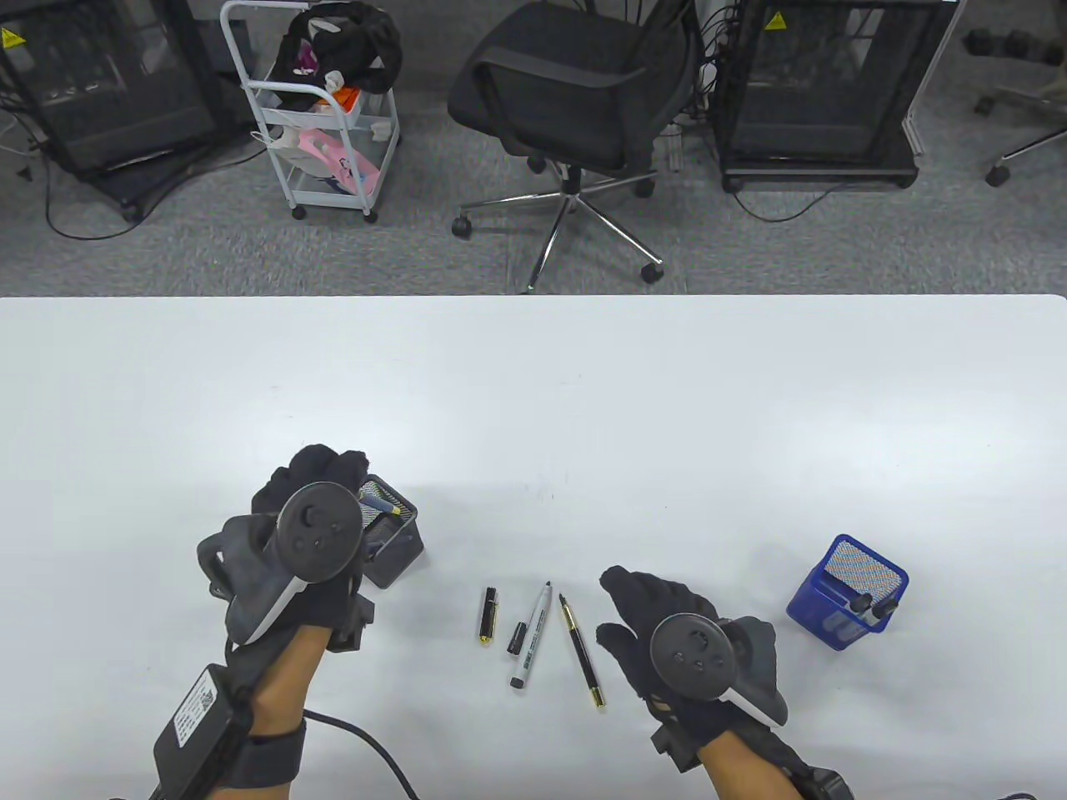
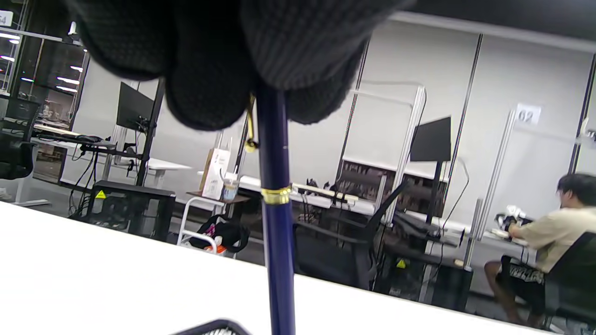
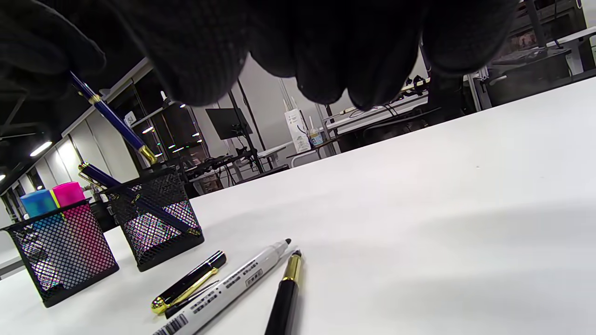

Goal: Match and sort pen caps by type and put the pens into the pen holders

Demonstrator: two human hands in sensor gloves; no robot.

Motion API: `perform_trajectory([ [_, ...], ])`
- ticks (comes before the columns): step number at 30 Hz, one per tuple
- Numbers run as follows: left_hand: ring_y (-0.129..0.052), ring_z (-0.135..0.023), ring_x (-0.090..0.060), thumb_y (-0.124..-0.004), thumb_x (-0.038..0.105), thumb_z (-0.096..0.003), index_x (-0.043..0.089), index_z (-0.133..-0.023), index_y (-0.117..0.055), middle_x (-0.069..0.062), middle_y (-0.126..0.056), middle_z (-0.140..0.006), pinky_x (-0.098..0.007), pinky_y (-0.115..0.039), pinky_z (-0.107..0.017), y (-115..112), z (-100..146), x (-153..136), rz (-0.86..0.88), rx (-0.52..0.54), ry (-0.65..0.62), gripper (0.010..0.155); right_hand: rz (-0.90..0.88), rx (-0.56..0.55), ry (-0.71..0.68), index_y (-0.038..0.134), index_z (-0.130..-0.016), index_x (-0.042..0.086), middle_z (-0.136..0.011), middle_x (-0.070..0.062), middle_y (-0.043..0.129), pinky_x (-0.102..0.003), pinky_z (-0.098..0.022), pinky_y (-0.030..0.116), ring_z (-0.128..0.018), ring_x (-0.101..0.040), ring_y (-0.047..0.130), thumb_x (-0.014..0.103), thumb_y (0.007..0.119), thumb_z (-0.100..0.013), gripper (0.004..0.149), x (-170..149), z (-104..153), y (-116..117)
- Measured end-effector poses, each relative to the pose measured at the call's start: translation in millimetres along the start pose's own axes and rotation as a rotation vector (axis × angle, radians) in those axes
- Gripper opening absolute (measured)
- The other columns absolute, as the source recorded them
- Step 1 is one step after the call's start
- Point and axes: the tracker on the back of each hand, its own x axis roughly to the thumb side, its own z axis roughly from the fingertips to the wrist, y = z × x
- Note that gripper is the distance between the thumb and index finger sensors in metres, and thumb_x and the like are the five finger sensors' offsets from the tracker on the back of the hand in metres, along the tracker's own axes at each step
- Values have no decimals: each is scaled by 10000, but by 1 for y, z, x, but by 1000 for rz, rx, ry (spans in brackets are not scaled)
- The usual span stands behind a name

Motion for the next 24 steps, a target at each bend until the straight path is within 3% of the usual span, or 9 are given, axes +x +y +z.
perform_trajectory([
  [5,-1005,-660,-349,-856,164,-463,195,-843,-950,-166,-899,-915,-663,-750,-603,-38,-10,-1,-71,-80,8,392,2,10,7,696,-983,134,-920,-192,822,-610,-600,741,-801,-410,888,402,872,-433,637,-1,0,0],
  [10,-1011,-673,-365,-888,207,-451,210,-818,-980,-147,-974,-864,-679,-738,-597,-58,-12,-7,-91,-113,27,378,8,15,4,696,-984,135,-921,-192,822,-611,-601,741,-803,-410,886,408,868,-436,636,-1,-1,0],
  [16,-1005,-695,-371,-897,228,-449,217,-809,-994,-128,-1015,-843,-681,-726,-600,-71,-10,-5,-132,-144,23,373,8,27,12,696,-984,136,-921,-194,822,-613,-602,739,-803,-411,886,412,867,-435,637,-2,-1,0],
  [24,-982,-725,-387,-885,237,-456,217,-821,-986,-131,-1006,-861,-692,-705,-608,-72,-7,-4,-156,-171,37,379,7,31,6,696,-984,136,-923,-192,821,-612,-604,738,-805,-411,886,419,866,-435,640,-1,-1,0],
])
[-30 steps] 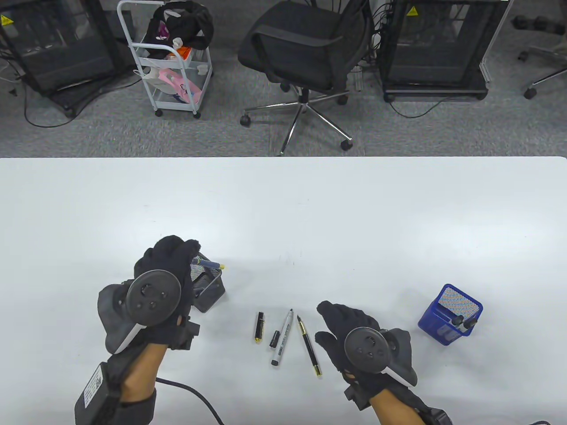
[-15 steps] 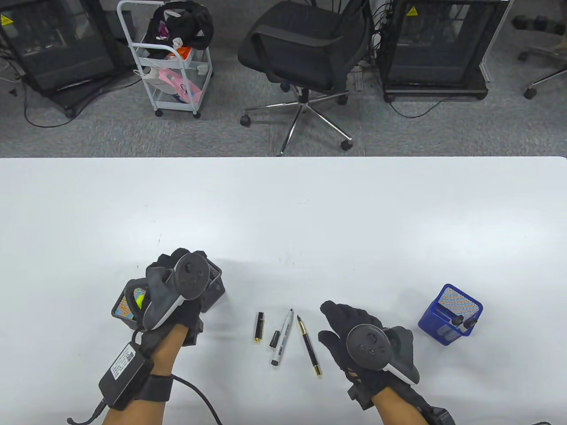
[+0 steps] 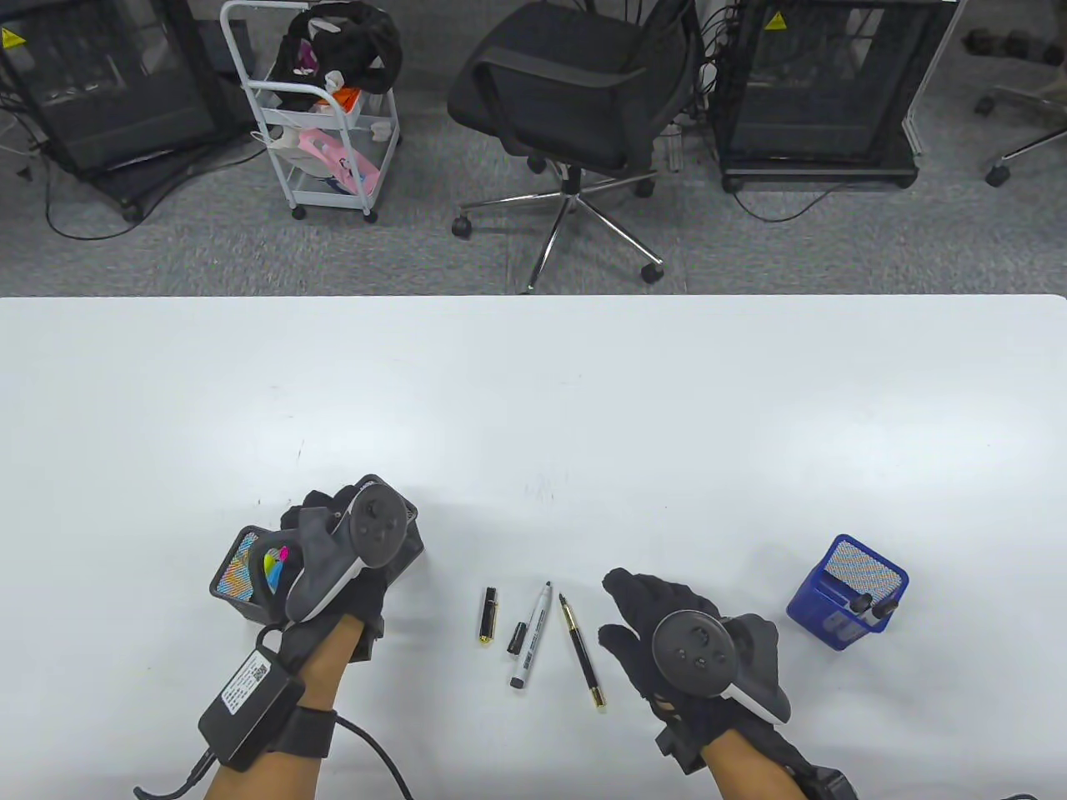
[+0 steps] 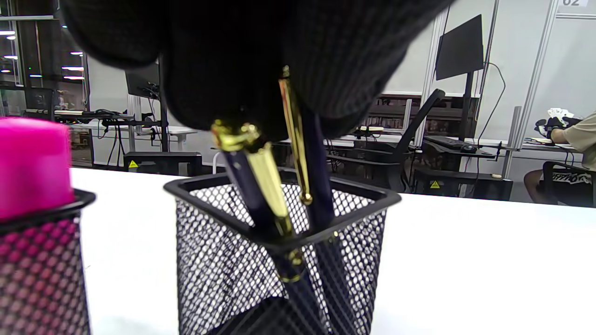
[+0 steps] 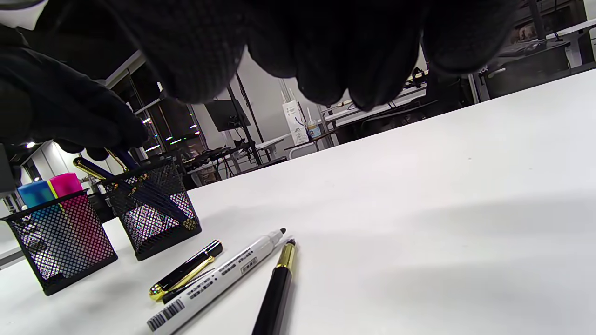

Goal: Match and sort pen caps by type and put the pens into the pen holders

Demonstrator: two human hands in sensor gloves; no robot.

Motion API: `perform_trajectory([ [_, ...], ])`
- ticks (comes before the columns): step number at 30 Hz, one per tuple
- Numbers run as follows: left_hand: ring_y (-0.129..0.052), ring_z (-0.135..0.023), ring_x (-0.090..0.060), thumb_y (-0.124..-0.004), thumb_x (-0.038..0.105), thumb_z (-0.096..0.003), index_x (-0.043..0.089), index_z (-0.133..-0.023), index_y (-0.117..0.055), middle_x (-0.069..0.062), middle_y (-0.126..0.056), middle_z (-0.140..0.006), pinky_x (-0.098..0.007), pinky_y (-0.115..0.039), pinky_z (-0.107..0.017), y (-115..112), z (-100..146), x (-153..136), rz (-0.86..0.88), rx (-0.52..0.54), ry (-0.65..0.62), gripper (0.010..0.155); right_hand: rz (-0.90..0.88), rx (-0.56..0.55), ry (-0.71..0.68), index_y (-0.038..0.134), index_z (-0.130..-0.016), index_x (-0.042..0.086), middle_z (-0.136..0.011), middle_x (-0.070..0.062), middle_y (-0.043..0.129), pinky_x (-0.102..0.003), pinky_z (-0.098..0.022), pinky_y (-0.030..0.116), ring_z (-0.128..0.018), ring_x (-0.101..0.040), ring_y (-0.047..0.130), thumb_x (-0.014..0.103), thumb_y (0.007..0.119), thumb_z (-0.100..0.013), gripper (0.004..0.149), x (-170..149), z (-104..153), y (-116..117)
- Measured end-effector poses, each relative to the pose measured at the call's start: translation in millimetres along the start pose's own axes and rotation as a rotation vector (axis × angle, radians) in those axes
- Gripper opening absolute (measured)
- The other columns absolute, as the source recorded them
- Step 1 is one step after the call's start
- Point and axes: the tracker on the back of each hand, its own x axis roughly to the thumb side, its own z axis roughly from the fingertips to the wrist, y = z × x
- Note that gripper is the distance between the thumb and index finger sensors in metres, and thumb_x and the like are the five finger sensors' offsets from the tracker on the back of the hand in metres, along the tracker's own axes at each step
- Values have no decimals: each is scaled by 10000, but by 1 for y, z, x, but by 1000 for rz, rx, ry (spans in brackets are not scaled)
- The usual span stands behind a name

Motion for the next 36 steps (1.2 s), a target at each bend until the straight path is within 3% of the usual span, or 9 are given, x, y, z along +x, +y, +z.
perform_trajectory([
  [9,-947,-762,-407,-862,283,-464,214,-860,-949,-145,-955,-909,-697,-689,-615,19,14,-2,41,66,-32,411,-2,1,1,694,-985,137,-924,-193,821,-613,-603,738,-806,-412,885,419,866,-434,642,0,1,0],
  [16,-958,-749,-397,-847,360,-460,206,-907,-902,-166,-941,-914,-674,-726,-591,36,47,4,211,115,-221,476,-1,-4,10,692,-986,135,-923,-195,821,-604,-598,746,-804,-414,885,420,867,-433,645,-1,1,0],
  [23,-979,-719,-387,-849,397,-453,188,-935,-868,-176,-953,-894,-661,-754,-563,8,74,13,333,82,-345,526,8,0,19,690,-985,128,-915,-200,826,-577,-580,769,-794,-415,891,423,870,-432,653,-1,1,1],
  [30,-984,-705,-389,-852,405,-450,172,-949,-849,-186,-954,-885,-658,-762,-547,-28,80,26,341,-21,-424,551,26,7,47,688,-982,113,-893,-208,843,-514,-522,818,-758,-411,917,435,877,-426,670,0,2,4],
  [36,-987,-698,-389,-852,406,-449,166,-949,-848,-191,-956,-879,-658,-763,-543,-39,82,29,325,-46,-447,555,70,57,83,691,-976,93,-850,-223,880,-453,-441,865,-688,-402,969,441,885,-420,684,11,0,9],
])
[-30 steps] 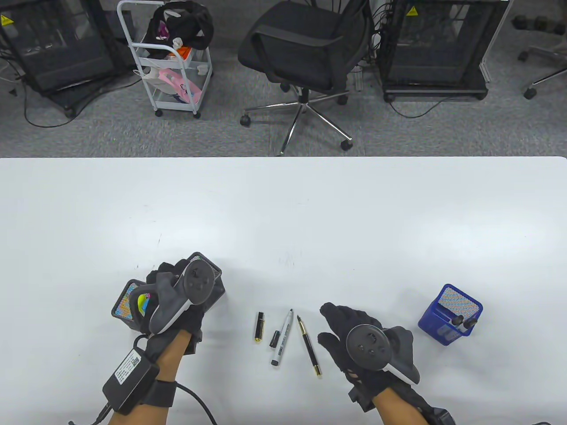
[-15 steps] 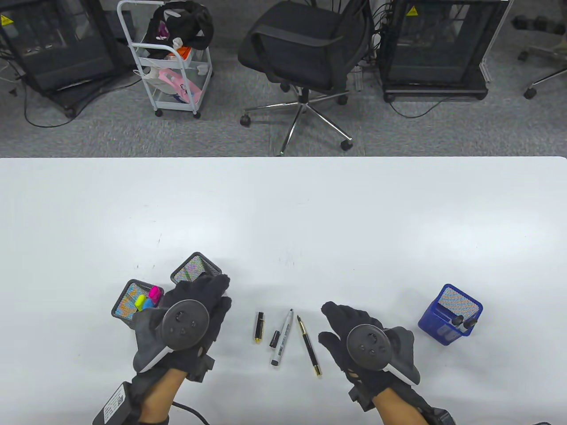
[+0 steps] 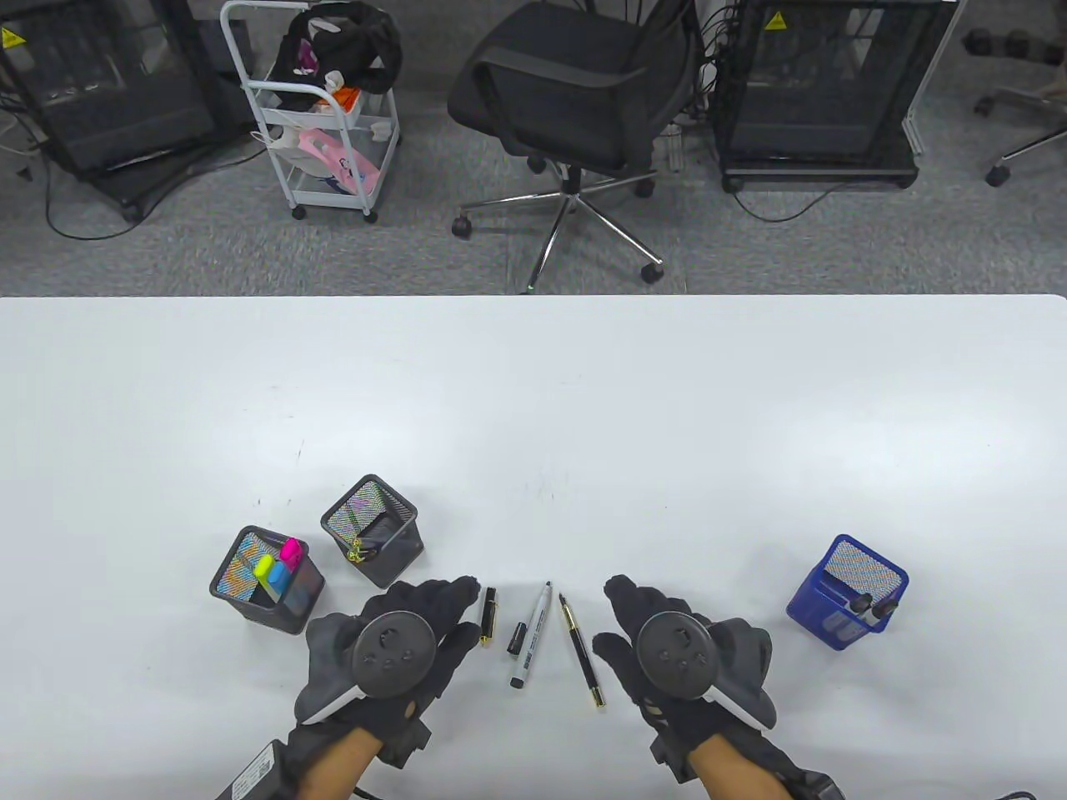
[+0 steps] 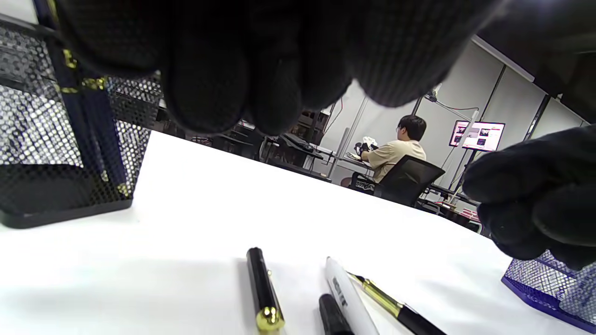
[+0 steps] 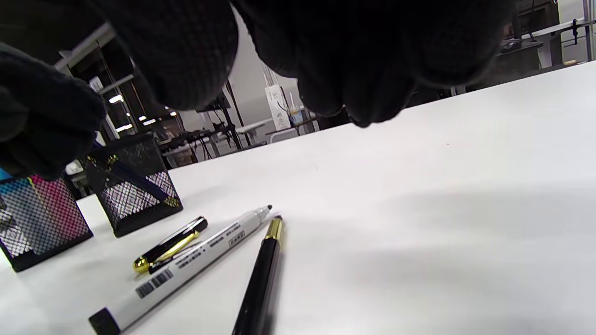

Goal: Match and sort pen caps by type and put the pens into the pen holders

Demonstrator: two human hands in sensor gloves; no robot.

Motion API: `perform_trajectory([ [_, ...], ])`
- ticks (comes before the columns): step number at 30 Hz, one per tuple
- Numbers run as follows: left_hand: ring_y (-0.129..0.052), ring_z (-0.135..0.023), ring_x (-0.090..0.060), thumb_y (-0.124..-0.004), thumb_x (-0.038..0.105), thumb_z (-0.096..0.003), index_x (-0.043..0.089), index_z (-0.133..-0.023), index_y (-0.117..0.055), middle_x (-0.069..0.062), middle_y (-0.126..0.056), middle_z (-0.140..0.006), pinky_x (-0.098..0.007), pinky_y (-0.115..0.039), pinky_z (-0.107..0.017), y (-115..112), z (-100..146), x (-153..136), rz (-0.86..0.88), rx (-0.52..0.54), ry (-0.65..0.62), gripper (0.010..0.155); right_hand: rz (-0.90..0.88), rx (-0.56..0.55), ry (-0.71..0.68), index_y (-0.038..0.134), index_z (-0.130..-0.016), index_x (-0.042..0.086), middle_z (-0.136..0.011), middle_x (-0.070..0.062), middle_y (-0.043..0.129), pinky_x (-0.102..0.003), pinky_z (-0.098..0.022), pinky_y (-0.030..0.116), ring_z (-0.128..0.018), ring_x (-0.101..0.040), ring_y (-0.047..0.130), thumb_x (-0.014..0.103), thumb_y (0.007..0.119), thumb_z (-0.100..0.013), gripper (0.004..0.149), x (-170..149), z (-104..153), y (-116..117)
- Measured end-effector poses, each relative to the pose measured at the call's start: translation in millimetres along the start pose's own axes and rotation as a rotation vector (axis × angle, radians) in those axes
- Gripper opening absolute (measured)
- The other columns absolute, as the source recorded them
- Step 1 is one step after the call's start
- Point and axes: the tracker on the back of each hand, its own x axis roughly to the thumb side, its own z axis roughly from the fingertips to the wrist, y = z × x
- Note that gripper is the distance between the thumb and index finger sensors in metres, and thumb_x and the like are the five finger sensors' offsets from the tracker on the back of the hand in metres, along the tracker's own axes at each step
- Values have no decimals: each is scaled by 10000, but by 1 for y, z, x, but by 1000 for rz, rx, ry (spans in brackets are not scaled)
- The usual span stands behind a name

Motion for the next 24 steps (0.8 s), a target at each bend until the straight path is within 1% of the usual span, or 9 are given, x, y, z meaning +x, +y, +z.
perform_trajectory([
  [3,-988,-697,-388,-851,404,-450,166,-948,-849,-192,-959,-876,-658,-764,-543,-2,1,0,-13,-8,1,552,61,76,52,694,-968,85,-821,-222,903,-425,-402,881,-643,-386,997,451,890,-415,691,10,-5,4],
  [5,-988,-696,-390,-851,402,-450,165,-948,-849,-193,-958,-876,-659,-764,-542,-2,1,0,-14,-4,1,552,83,147,94,702,-957,69,-787,-222,928,-409,-369,893,-600,-377,1022,453,904,-406,701,17,-10,9],
  [7,-988,-695,-389,-851,402,-450,165,-947,-850,-193,-958,-876,-659,-763,-542,-1,1,0,-15,-1,1,550,123,235,147,705,-946,57,-755,-214,951,-387,-338,906,-565,-363,1042,458,911,-400,708,25,-17,19],
  [9,-988,-695,-389,-850,401,-451,165,-948,-849,-192,-960,-874,-659,-763,-543,-1,1,0,-23,-1,2,550,182,269,192,728,-920,40,-706,-206,983,-370,-297,917,-512,-347,1069,449,933,-386,703,33,-24,28],
  [12,-989,-694,-390,-850,401,-451,165,-947,-849,-193,-960,-874,-659,-762,-543,-2,1,0,-26,-6,7,550,326,289,249,761,-887,31,-651,-187,1017,-342,-251,931,-454,-319,1097,450,957,-365,696,40,-34,40],
  [17,-990,-691,-391,-849,401,-452,162,-948,-849,-194,-961,-872,-660,-763,-541,0,3,-4,-18,-4,27,550,413,310,314,802,-843,21,-583,-161,1052,-318,-200,940,-385,-284,1121,438,988,-347,674,43,-43,58],
  [18,-989,-692,-390,-849,401,-452,162,-948,-849,-195,-961,-872,-661,-762,-542,0,3,-4,-17,-6,29,551,419,323,310,806,-839,25,-579,-155,1055,-314,-199,942,-379,-281,1125,436,991,-346,668,43,-44,61],
  [21,-991,-689,-390,-849,400,-452,162,-946,-850,-193,-964,-869,-660,-764,-540,-1,3,-4,-16,-12,31,549,397,307,317,826,-820,27,-567,-154,1060,-323,-203,943,-374,-280,1127,400,1004,-342,632,41,-44,64],
  [24,-995,-685,-388,-849,400,-452,161,-945,-852,-192,-967,-865,-659,-766,-539,-4,2,-3,-23,-27,22,547,364,315,321,827,-827,40,-596,-155,1051,-361,-262,939,-410,-294,1116,372,1002,-351,606,37,-43,63],
])
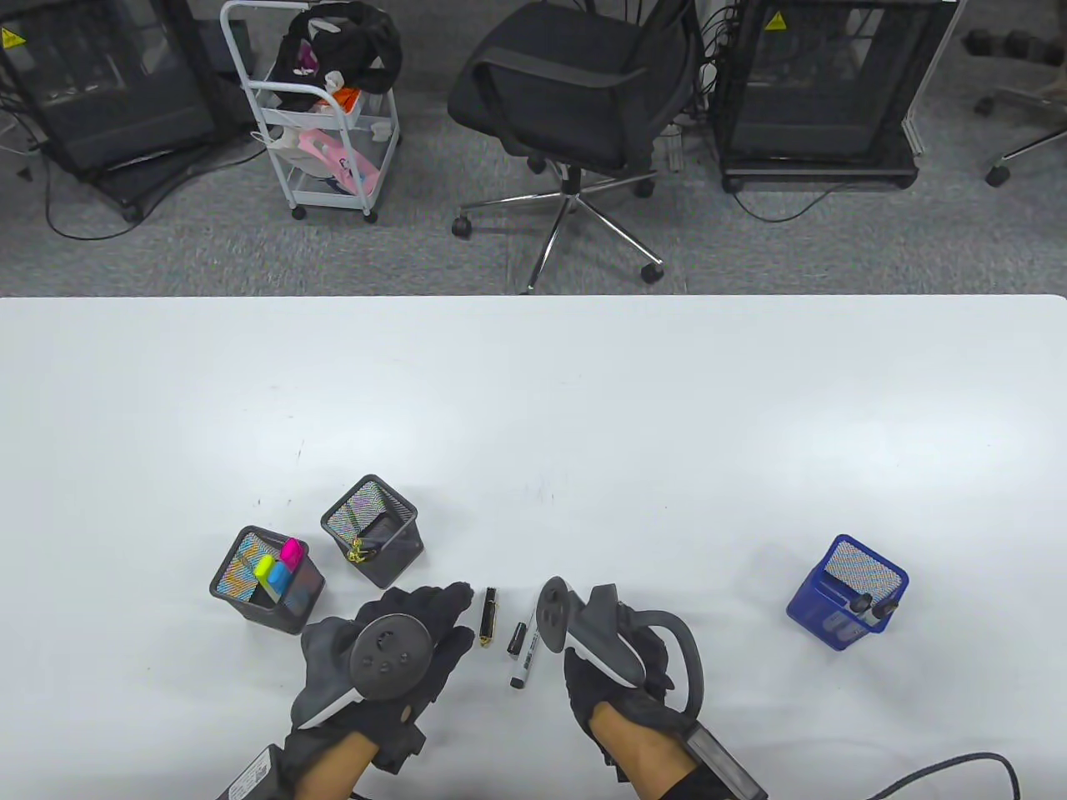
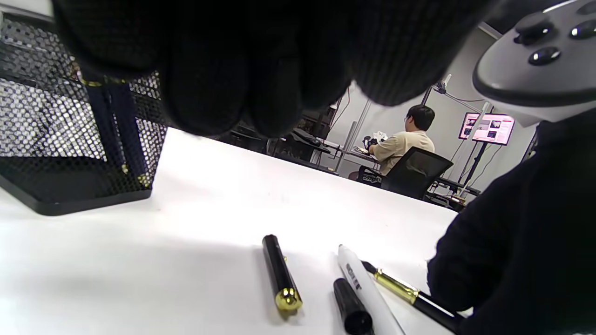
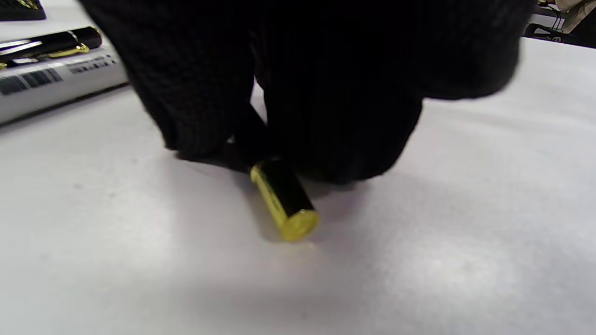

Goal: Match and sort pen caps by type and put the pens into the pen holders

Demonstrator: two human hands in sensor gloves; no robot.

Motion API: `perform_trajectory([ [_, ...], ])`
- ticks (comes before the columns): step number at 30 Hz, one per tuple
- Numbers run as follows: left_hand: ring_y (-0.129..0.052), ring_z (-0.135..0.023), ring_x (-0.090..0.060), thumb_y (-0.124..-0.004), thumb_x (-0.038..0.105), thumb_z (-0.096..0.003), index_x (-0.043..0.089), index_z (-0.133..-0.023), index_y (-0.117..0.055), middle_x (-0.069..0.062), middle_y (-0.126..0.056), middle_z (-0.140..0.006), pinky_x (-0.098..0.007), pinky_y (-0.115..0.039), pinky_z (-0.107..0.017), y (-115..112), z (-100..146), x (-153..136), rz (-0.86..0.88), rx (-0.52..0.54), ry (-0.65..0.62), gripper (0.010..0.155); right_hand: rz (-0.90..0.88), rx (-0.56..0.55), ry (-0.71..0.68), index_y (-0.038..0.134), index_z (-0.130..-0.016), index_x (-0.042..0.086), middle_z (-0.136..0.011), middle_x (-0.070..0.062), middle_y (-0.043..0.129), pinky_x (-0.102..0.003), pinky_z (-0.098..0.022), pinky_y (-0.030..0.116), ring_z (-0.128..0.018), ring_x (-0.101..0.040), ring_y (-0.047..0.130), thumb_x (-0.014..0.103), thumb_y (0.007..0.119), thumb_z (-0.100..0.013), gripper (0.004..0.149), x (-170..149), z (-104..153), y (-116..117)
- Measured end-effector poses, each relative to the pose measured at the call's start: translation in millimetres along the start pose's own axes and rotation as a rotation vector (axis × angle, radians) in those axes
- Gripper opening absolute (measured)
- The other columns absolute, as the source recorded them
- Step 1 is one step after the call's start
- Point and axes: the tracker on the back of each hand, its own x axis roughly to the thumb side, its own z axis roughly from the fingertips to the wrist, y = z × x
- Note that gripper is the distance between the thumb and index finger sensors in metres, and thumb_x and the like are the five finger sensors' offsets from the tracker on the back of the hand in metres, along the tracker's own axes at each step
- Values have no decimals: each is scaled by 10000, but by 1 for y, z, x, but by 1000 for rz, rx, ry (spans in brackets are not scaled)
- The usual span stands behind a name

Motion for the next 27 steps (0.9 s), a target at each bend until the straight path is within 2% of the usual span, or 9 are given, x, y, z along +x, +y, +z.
perform_trajectory([
  [6,-995,-685,-388,-847,402,-453,161,-947,-850,-193,-967,-866,-659,-767,-539,-2,0,1,-4,-7,-2,550,-86,-8,-16,810,-847,32,-630,-174,1040,-389,-306,929,-445,-321,1100,346,1006,-376,598,-19,1,-5],
  [13,-994,-687,-389,-846,402,-453,159,-948,-848,-192,-967,-866,-660,-765,-540,-2,-1,0,-3,-13,4,551,-370,-78,-40,790,-867,55,-658,-162,1017,-420,-358,913,-477,-317,1076,382,1024,-361,646,-58,13,-29],
  [18,-994,-687,-389,-847,400,-454,160,-949,-847,-194,-966,-866,-660,-765,-540,-2,-1,1,-12,-13,4,551,-520,-125,-116,740,-911,86,-727,-148,966,-477,-437,887,-549,-312,1037,340,1021,-372,658,-76,25,-41],
  [23,-1010,-679,-395,-850,397,-453,149,-951,-844,-203,-981,-857,-661,-776,-531,-3,-1,0,-16,-18,20,556,-669,-234,-257,757,-893,115,-757,-149,949,-480,-438,900,-570,-320,1035,316,987,-402,579,-81,31,-38],
  [27,-1058,-639,-386,-861,388,-451,106,-943,-843,-209,-1024,-818,-648,-812,-502,-4,-2,-1,-3,-25,36,568,-700,-296,-282,775,-873,114,-743,-138,964,-457,-412,924,-552,-311,1059,339,961,-417,542,-79,34,-24],
])
